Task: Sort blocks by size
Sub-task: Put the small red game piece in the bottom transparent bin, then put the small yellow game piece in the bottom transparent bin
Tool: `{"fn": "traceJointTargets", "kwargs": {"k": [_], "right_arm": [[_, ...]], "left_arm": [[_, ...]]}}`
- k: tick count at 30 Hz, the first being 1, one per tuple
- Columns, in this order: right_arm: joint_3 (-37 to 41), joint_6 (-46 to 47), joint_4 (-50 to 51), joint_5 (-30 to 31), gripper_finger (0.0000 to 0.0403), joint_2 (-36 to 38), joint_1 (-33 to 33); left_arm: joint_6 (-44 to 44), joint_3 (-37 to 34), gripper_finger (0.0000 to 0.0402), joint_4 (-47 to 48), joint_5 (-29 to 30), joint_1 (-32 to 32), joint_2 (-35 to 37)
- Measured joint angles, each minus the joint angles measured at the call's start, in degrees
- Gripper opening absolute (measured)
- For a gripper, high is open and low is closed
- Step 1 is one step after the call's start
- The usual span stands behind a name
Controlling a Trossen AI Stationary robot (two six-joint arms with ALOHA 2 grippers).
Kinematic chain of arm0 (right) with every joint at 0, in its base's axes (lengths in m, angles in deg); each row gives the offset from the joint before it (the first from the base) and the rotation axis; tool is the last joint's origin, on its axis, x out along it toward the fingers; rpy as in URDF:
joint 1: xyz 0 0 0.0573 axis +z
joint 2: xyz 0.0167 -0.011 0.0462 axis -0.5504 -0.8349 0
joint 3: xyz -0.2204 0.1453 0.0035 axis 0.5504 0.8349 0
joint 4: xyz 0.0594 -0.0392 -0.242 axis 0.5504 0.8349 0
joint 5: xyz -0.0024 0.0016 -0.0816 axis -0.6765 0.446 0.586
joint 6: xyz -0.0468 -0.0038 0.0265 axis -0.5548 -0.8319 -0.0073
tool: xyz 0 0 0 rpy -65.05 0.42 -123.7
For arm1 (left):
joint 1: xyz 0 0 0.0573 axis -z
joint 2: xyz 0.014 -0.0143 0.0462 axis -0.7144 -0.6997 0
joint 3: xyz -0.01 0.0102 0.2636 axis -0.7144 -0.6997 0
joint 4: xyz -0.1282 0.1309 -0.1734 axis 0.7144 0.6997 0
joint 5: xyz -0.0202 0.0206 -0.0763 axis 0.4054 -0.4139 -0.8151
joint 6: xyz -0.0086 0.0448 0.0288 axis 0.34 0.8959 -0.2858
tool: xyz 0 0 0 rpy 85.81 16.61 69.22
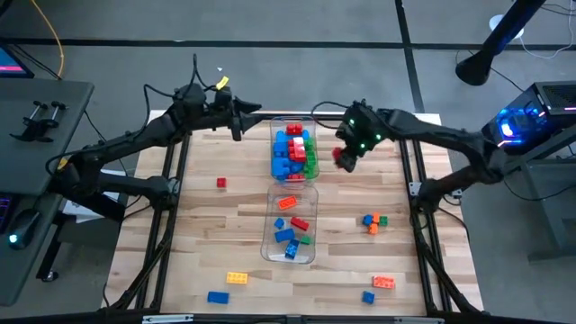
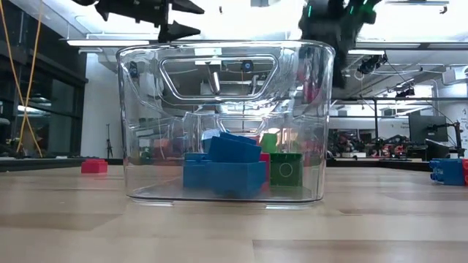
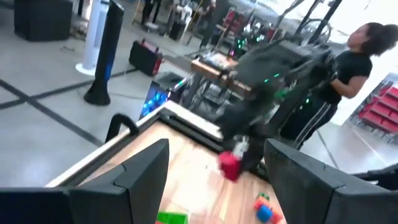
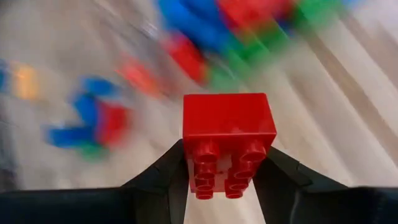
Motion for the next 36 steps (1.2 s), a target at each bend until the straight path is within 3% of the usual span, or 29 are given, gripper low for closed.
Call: {"fn": "traceJointTargets", "kwargs": {"k": [5,11,14,17,20,25,28,31,36], "right_arm": [[-0.09,7.77,-13.04,1.87,0.0138,2.92,15.18],[-0.09,9.9,-27.87,5.3,0.0138,-4.94,28.33],[-0.09,11.31,-30.43,8.69,0.0145,-9.04,32.5],[-0.09,15.74,-29.49,14.95,0.0214,-11.39,35.25],[-0.09,22.67,-28.11,16.48,0.0288,-12.31,36.58],[-0.09,38.68,-28.36,22.38,0.0339,-11.99,38.36],[-0.09,45.03,-28.92,28.2,0.0343,-11.75,39.72],[-0.09,49.54,-28.83,29.69,0.0344,-11.75,41.01],[-0.09,51.42,-28.8,30.41,0.0345,-11.75,42.61]], "left_arm": [[-0.96,0.0,0.0247,2.61,-0.01,0.05,0.0],[-6.31,0.0,0.0247,2.52,0.0,1.38,0.0],[-6.96,0.0,0.0247,2.9,-0.29,3.24,0.0],[-6.22,0.0,0.0247,5.93,-1.15,5.27,0.76],[-1.69,0.0,0.0247,12.95,-1.7,7.58,2.92],[5.85,0.0,0.0247,30.24,-1.29,12.6,8.69],[5.88,-1.86,0.0246,36.43,-1.06,18.46,12.68],[0.21,-6.16,0.0241,36.42,-0.48,28.29,16.4],[-4.85,-11.64,0.0232,36.29,14.04,50.03,15.45]]}}
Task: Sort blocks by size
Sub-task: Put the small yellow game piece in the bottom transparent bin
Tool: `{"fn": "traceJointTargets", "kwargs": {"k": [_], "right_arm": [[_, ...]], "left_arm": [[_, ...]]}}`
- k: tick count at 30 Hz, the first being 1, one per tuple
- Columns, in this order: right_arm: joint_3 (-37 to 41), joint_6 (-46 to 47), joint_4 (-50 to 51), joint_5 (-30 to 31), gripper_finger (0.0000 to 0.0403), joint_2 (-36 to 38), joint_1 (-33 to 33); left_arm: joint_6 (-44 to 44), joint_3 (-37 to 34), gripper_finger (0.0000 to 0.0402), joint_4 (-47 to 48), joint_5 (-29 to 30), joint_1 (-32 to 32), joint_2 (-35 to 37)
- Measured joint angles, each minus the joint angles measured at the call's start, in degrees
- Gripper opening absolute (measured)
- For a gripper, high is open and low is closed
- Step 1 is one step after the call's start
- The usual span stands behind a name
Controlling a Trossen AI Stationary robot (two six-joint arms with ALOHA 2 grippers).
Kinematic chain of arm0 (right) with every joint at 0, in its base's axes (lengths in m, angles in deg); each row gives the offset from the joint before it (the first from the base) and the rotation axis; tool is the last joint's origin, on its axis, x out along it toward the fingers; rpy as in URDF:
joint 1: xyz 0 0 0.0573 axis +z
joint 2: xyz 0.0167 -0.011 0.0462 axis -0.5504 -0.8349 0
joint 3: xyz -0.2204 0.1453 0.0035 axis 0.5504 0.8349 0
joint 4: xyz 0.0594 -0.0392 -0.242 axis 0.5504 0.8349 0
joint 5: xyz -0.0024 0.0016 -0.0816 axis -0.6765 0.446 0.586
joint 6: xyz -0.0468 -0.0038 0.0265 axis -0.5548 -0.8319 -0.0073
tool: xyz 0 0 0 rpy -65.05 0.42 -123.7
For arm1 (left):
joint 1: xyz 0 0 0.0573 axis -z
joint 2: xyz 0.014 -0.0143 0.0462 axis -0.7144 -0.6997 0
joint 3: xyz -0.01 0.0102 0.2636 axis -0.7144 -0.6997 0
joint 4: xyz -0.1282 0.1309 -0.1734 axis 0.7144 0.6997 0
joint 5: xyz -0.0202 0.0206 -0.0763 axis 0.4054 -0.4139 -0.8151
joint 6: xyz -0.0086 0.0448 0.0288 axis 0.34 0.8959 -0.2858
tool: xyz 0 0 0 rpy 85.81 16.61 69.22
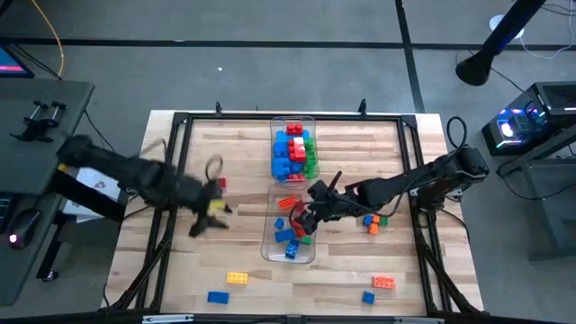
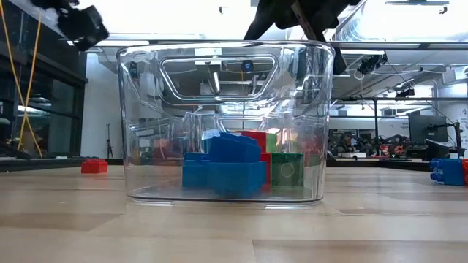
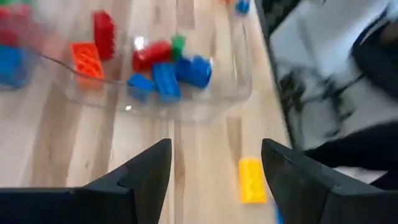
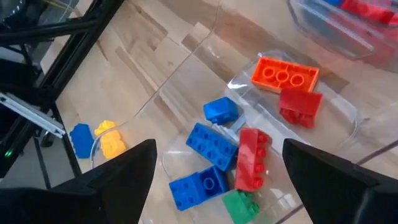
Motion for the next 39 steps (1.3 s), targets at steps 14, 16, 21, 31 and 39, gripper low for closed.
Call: {"fn": "traceJointTargets", "kwargs": {"k": [14,16,21,31,39], "right_arm": [[-0.02,-5.12,9.51,0.35,0.0346,0.0,0.49],[-0.02,-5.19,12.35,0.36,0.0346,0.0,0.49],[-0.02,-7.41,16.91,0.3,0.0346,0.0,0.49],[-0.02,-9.22,16.88,0.85,0.0346,0.0,0.49],[-0.02,-9.7,16.76,1.04,0.0346,0.04,0.49]], "left_arm": [[-2.78,11.98,0.0231,-7.87,17.05,27.56,-33.95],[-5.47,14.03,0.0231,-7.65,18.64,28.3,-38.49],[-10.05,18.35,0.0231,-7.38,17.06,28.31,-47.75],[-12.25,18.49,0.0231,-1.83,12.57,28.52,-54.76],[-13.22,17.58,0.0223,-1.56,12.71,26.49,-55.25]]}}
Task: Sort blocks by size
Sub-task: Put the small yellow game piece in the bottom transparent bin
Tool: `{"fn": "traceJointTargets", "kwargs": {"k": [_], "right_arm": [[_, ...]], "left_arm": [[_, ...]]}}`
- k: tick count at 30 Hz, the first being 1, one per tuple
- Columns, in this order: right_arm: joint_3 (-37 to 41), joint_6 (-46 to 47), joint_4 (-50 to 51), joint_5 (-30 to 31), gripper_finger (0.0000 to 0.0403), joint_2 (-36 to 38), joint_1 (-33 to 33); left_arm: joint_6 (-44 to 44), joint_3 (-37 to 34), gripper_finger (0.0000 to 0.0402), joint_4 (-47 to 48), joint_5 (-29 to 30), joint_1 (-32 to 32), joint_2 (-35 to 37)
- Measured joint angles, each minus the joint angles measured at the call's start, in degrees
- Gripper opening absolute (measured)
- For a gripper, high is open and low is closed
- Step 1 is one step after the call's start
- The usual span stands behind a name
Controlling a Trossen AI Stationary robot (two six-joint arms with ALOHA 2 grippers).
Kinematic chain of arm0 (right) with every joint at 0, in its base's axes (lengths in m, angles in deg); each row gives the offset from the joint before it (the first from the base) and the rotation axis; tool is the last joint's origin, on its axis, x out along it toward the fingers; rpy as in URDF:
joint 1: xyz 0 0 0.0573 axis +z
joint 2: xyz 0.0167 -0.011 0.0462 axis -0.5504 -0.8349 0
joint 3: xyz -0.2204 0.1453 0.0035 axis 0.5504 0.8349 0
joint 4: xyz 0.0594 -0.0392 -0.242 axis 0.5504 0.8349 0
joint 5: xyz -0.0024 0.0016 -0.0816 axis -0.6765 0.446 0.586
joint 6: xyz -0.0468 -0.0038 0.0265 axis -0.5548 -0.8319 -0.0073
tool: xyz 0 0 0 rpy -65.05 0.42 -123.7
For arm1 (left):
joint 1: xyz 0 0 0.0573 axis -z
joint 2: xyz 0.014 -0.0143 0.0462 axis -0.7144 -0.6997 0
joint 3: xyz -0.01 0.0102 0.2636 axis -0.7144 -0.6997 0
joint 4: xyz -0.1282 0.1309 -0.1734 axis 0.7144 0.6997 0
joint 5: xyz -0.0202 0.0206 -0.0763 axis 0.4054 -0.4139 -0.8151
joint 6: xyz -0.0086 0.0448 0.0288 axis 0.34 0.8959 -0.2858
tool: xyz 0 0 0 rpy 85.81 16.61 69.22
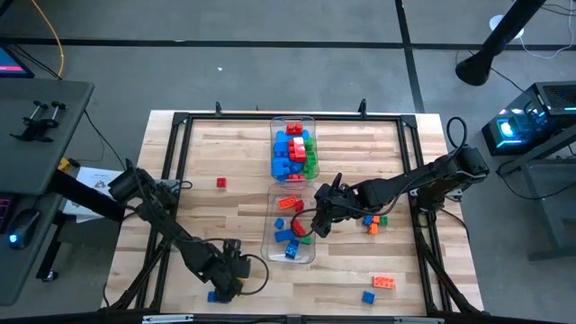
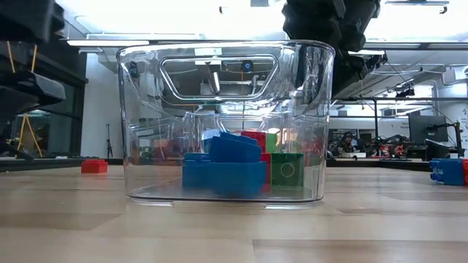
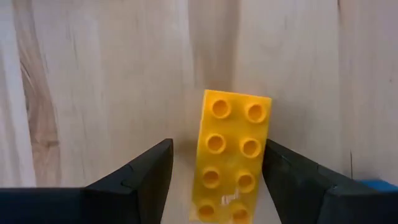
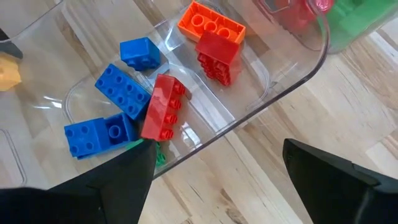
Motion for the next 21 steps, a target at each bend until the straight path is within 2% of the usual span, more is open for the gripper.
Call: {"fn": "traceJointTargets", "kwargs": {"k": [3,7,11,15,18,21], "right_arm": [[0.0,-0.54,0.02,0.09,0.0346,0.0,0.0],[0.0,-1.01,0.02,0.22,0.0346,0.0,0.0],[0.0,-1.09,0.17,-0.02,0.0346,0.35,0.53],[0.0,-0.6,0.6,1.57,0.0346,2.63,2.94],[0.0,4.11,2.87,5.76,0.0346,4.78,5.9],[-0.02,11.6,6.32,10.81,0.0346,6.33,9.33]], "left_arm": [[-0.01,0.0,0.0184,-0.25,-1.03,-1.12,0.0],[-0.04,0.04,0.0091,-1.0,-1.11,-2.83,0.32],[-1.05,-0.09,0.0085,9.39,1.4,-4.17,4.6],[-1.03,-0.09,0.0085,20.56,12.44,-6.52,15.25],[-0.78,-0.08,0.0085,18.32,21.8,-10.84,24.15],[4.17,0.0,0.0085,5.87,25.7,-16.66,28.99]]}}
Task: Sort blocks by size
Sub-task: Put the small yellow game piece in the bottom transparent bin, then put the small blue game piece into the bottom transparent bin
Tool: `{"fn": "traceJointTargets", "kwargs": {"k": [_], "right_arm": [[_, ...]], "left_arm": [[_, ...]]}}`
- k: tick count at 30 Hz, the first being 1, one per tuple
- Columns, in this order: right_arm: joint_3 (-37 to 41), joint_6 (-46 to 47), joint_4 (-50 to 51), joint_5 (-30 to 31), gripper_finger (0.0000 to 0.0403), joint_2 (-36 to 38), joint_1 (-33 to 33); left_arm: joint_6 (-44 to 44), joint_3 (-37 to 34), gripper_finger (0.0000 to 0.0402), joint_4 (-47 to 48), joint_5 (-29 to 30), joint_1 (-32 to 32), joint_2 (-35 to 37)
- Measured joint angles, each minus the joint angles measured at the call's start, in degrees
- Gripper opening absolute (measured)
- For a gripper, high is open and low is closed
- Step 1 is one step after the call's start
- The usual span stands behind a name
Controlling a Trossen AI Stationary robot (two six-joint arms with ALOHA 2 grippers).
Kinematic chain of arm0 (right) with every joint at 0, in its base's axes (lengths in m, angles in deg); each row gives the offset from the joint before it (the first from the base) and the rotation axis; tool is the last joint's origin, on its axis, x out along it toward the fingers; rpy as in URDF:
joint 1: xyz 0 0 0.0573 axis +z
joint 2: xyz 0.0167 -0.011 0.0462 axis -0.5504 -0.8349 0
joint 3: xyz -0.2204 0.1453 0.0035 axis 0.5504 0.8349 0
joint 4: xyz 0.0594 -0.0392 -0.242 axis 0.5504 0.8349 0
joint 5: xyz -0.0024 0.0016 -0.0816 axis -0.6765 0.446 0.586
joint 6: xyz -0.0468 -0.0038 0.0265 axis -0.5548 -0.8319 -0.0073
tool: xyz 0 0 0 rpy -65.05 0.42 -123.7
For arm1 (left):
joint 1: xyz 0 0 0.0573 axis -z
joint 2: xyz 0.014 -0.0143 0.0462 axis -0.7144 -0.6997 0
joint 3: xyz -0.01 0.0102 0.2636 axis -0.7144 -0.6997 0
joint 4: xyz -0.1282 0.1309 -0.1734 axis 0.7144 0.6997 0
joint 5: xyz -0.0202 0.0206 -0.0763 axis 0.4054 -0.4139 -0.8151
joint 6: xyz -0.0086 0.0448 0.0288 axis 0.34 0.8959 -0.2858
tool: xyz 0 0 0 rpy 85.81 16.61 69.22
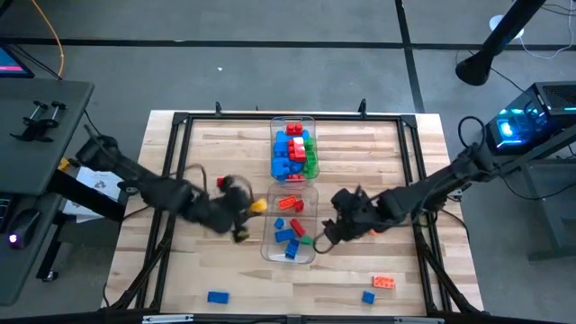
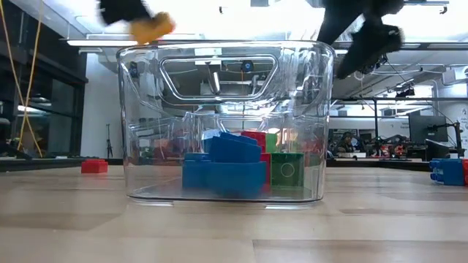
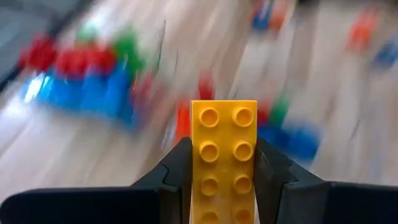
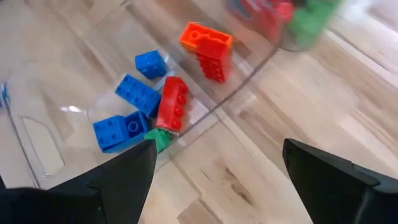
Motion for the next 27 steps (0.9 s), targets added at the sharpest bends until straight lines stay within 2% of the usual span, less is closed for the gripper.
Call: {"fn": "traceJointTargets", "kwargs": {"k": [1,4,8,12,14,17,19,22,27], "right_arm": [[0.0,2.79,0.9,1.63,0.0346,0.29,1.19],[0.0,10.13,3.67,5.06,0.0346,0.47,4.48],[0.0,18.75,8.06,4.05,0.0346,0.47,7.48],[0.0,28.98,15.4,-1.72,0.0346,1.32,8.57],[0.0,33.82,20.57,-7.1,0.0346,2.06,8.03],[0.0,37.09,28.45,-15.42,0.0346,2.61,6.48],[0.0,37.03,32.87,-19.82,0.0346,2.58,5.33],[1.56,36.71,35.12,-21.5,0.0346,2.48,3.29],[9.47,33.72,29.31,-25.93,0.0342,2.37,-0.51]], "left_arm": [[3.09,0.02,0.0085,-5.34,-1.06,-1.85,0.17],[11.72,0.09,0.0085,-20.25,-9.39,-6.26,-3.13],[12.68,0.04,0.0085,-28.1,-18.45,-7.97,-13.34],[9.4,1.8,0.0087,-28.35,-26.31,-7.94,-23.44],[6.77,3.16,0.0111,-28.39,-27.3,-7.96,-26.55],[5.57,4.93,0.0167,-27.1,-27.41,-8.48,-29.28],[6.27,6.01,0.0203,-25.18,-27.36,-9.1,-29.71],[9.62,7.29,0.0243,-21.84,-27.36,-10.17,-28.44],[13.37,7.66,0.0267,-16.38,-26.99,-12.26,-22.33]]}}
